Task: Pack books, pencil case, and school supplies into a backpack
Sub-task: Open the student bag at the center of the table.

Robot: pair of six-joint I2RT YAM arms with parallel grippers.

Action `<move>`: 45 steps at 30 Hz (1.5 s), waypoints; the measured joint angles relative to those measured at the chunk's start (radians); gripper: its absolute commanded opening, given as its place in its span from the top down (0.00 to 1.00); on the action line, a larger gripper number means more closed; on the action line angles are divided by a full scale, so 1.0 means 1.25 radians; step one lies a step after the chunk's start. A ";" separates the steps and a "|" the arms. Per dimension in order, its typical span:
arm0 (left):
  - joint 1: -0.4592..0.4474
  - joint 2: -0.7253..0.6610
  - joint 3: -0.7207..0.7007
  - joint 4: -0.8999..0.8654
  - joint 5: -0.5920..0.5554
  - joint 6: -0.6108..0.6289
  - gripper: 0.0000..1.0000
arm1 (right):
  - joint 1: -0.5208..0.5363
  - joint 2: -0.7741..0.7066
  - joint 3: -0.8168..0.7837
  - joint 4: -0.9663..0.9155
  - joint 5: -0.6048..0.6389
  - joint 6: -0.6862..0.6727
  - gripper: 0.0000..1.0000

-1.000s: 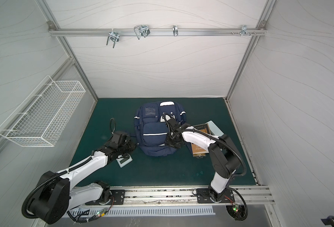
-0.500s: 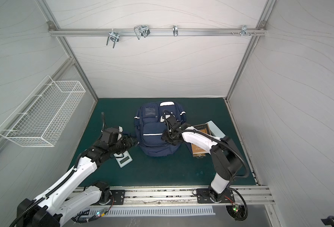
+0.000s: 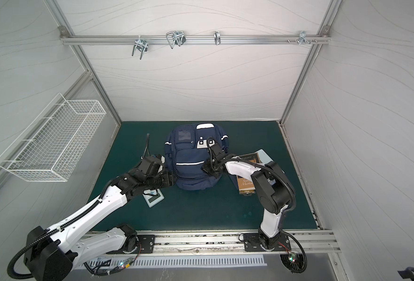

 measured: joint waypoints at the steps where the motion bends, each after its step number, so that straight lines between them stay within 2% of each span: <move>1: -0.004 0.007 0.005 -0.003 -0.008 0.004 0.27 | -0.001 -0.001 0.017 -0.012 0.001 -0.009 1.00; 9: -0.069 0.090 0.057 0.002 -0.072 0.033 0.23 | -0.018 -0.075 0.101 -0.066 -0.023 -0.067 1.00; 17: -0.118 0.199 0.094 0.105 -0.121 0.078 0.13 | -0.037 -0.103 0.096 -0.065 -0.073 -0.068 1.00; 24: -0.195 0.281 0.122 0.169 -0.186 0.126 0.07 | -0.059 -0.104 0.092 -0.063 -0.113 -0.066 1.00; 30: -0.222 0.319 0.126 0.205 -0.248 0.174 0.07 | -0.068 -0.111 0.092 -0.064 -0.132 -0.058 1.00; 33: -0.223 0.359 0.158 0.205 -0.294 0.200 0.20 | -0.069 -0.115 0.090 -0.062 -0.137 -0.052 1.00; 34: -0.224 0.379 0.178 0.204 -0.307 0.212 0.31 | -0.069 -0.116 0.089 -0.062 -0.138 -0.052 1.00; 36: -0.224 0.411 0.208 0.206 -0.326 0.226 0.63 | -0.069 -0.120 0.085 -0.061 -0.138 -0.051 1.00; 39: -0.230 0.435 0.236 0.207 -0.334 0.243 0.96 | -0.070 -0.130 0.074 -0.052 -0.137 -0.052 1.00; 40: -0.233 0.436 0.237 0.206 -0.338 0.251 1.00 | -0.070 -0.133 0.071 -0.051 -0.137 -0.052 1.00; 44: -0.233 0.433 0.238 0.208 -0.340 0.269 1.00 | -0.075 -0.144 0.069 -0.050 -0.142 -0.052 1.00; 45: -0.233 0.431 0.241 0.205 -0.339 0.273 1.00 | -0.076 -0.144 0.069 -0.050 -0.142 -0.052 0.91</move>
